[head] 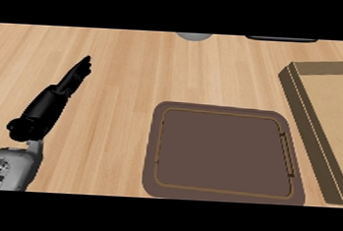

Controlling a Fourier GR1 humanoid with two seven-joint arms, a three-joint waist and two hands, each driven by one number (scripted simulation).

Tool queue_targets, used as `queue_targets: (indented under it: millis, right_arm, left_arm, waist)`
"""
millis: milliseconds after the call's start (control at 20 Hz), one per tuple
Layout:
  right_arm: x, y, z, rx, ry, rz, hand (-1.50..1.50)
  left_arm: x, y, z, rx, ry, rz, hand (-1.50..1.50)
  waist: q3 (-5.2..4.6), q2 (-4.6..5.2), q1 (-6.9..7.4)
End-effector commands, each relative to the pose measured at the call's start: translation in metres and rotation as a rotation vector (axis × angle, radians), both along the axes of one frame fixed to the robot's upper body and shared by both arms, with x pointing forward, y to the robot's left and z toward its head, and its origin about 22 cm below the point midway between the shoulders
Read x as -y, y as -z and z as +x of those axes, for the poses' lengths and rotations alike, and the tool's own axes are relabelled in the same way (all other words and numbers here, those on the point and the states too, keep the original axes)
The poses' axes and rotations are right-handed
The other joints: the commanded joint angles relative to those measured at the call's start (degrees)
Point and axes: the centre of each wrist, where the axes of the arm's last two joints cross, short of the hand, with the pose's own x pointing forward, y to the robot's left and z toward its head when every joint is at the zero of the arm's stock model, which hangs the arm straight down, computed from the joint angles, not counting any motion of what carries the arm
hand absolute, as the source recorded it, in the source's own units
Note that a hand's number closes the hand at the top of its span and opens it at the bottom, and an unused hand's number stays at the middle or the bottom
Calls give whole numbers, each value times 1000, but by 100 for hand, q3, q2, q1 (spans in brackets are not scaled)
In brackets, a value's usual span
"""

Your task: Pick the squash from the tray and place it in the cardboard box

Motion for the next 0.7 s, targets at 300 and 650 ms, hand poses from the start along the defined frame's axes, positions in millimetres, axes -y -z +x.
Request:
queue_targets:
  millis: [300,650]
  right_arm:
    - [90,41,-34,-364,8,229,150]
    - [131,51,-56,-546,3,357,150]
  left_arm:
    - [-12,12,-12,-1,-7,14,0]
    - [10,4,2,-3,-21,6,0]
  waist:
    - [1,-6,1]
    - [2,13,18]
